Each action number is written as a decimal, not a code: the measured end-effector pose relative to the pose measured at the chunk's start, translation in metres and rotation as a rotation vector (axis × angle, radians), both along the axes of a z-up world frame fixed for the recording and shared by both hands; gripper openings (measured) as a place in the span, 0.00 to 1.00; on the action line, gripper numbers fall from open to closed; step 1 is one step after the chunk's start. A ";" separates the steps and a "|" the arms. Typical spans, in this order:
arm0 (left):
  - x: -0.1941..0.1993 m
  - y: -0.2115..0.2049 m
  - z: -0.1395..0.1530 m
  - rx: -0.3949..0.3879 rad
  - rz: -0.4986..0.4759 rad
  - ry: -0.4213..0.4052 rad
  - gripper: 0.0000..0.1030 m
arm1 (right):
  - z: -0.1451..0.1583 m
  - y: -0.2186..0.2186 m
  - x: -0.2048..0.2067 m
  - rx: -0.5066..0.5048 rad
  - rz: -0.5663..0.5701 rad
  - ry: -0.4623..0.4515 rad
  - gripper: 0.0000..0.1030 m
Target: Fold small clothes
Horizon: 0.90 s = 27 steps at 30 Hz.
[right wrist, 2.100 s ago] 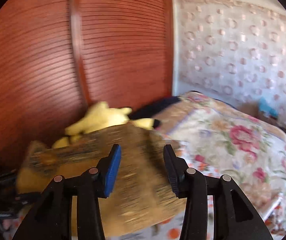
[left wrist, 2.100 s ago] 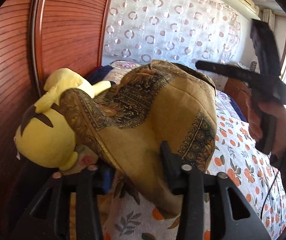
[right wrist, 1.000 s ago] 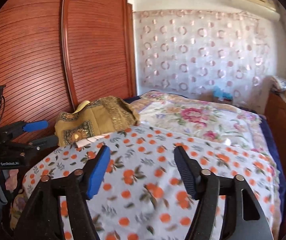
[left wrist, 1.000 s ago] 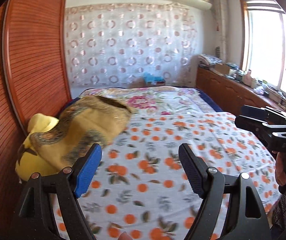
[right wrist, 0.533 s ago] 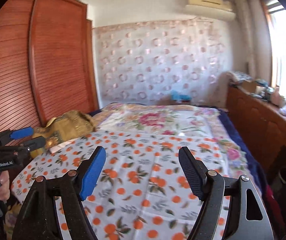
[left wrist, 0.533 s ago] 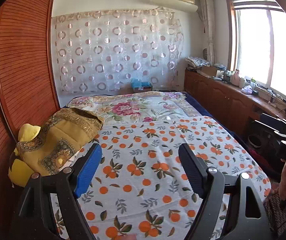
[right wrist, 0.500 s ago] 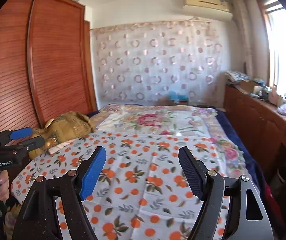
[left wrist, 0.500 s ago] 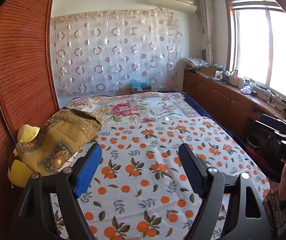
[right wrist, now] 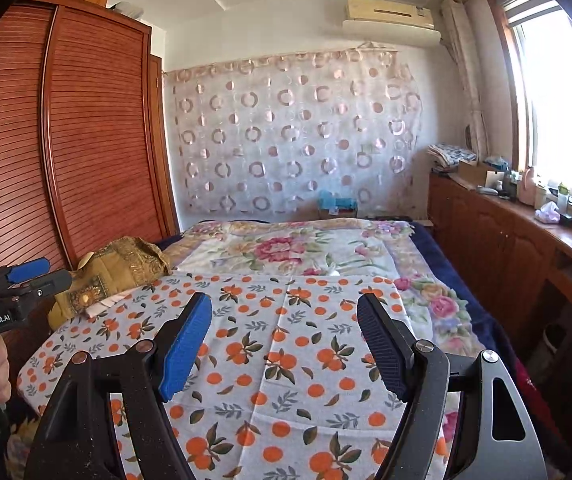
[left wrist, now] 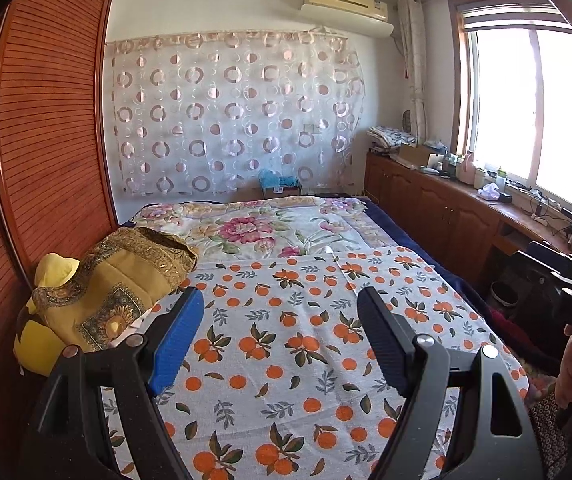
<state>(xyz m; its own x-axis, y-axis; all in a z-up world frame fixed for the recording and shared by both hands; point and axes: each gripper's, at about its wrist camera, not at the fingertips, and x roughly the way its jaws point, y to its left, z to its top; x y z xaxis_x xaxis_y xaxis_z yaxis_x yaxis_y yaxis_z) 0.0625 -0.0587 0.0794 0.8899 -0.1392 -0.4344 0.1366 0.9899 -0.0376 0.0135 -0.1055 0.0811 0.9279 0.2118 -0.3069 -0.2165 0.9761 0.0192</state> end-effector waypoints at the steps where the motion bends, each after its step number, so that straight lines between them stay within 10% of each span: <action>1: -0.001 0.000 0.000 0.000 0.002 0.001 0.77 | 0.000 0.002 0.000 0.002 -0.001 0.000 0.75; 27: -0.006 -0.001 -0.001 -0.005 0.004 -0.004 0.77 | -0.004 -0.028 0.015 -0.001 0.014 -0.013 0.75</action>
